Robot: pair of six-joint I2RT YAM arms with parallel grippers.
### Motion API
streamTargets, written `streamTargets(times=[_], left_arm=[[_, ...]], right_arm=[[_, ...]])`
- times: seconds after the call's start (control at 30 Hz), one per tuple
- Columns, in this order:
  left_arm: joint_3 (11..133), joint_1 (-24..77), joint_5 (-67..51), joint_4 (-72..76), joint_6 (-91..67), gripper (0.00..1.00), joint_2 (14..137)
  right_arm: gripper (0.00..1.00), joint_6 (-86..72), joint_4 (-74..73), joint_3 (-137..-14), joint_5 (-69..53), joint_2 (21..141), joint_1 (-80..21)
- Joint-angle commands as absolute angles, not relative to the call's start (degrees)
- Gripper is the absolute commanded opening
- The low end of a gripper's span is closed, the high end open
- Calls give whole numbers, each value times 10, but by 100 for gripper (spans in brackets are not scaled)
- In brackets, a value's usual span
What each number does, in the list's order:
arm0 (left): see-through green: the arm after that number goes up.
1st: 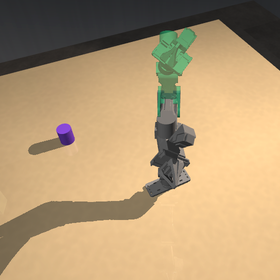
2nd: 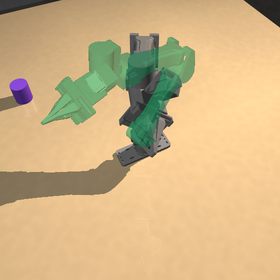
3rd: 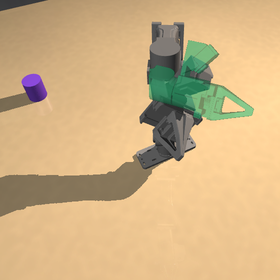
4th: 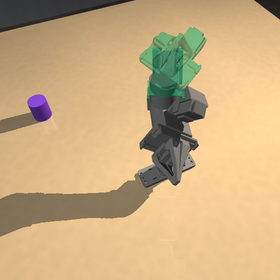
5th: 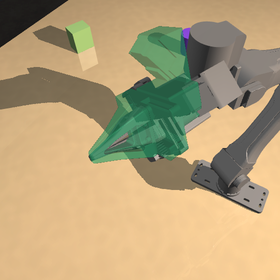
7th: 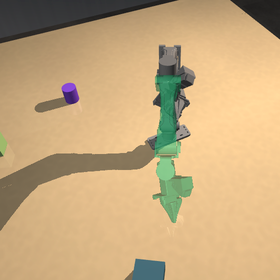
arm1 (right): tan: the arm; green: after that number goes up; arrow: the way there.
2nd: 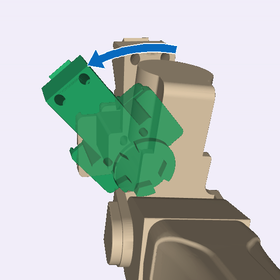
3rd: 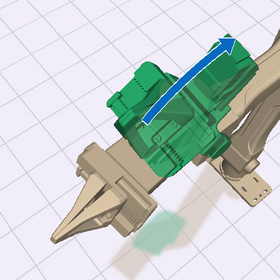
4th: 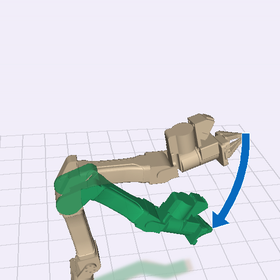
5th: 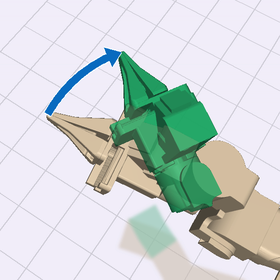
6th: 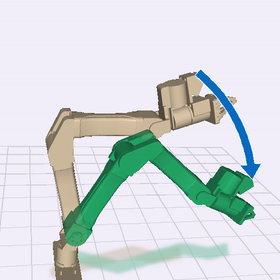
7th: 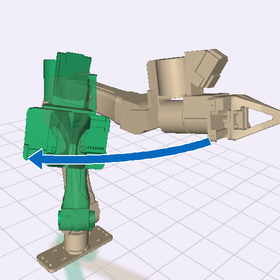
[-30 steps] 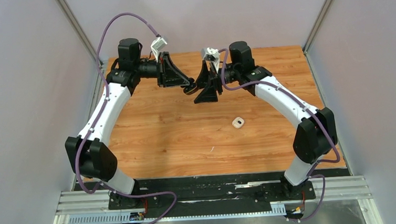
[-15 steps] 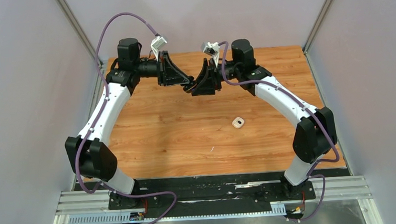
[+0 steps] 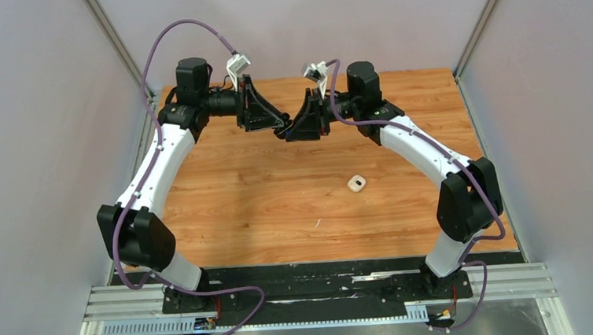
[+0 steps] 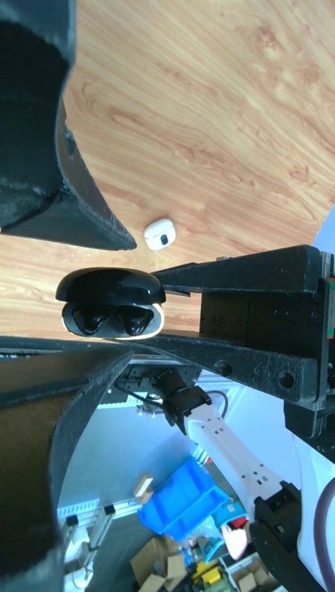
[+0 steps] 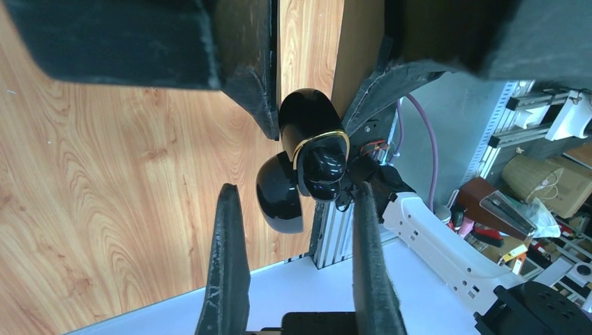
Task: Insert the wireless bluetooth earbuds into the charging case
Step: Pass from the left arm to the right, then close the charging case with the earbuds at the corner of the board, then place the charging case with the earbuds at the center of the board.
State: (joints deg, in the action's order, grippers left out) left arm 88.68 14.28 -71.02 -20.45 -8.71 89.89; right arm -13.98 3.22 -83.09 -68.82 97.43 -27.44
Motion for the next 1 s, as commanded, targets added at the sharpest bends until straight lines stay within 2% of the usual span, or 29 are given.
streamTargets(times=[0.0,0.07,0.4,0.47,0.67,0.73,0.97], left_arm=[[904,149,-719,-210,-72,67,863],[895,155,-724,-219,-53,73,851],[901,186,-685,-289,43,73,820],[907,186,-656,-305,62,73,814],[902,184,-383,-345,68,74,802],[893,178,-339,-358,42,75,804],[824,147,-330,-393,-27,75,801]], right_arm=[[0,-172,80,-829,-683,979,-270],[0,-174,82,-830,-680,980,-269],[0,-201,86,-821,-662,990,-261],[0,-203,86,-814,-658,991,-259],[0,-221,20,-739,-562,1016,-237],[0,-254,-20,-713,-539,1039,-219],[0,-233,-95,-686,-525,1113,-202]])
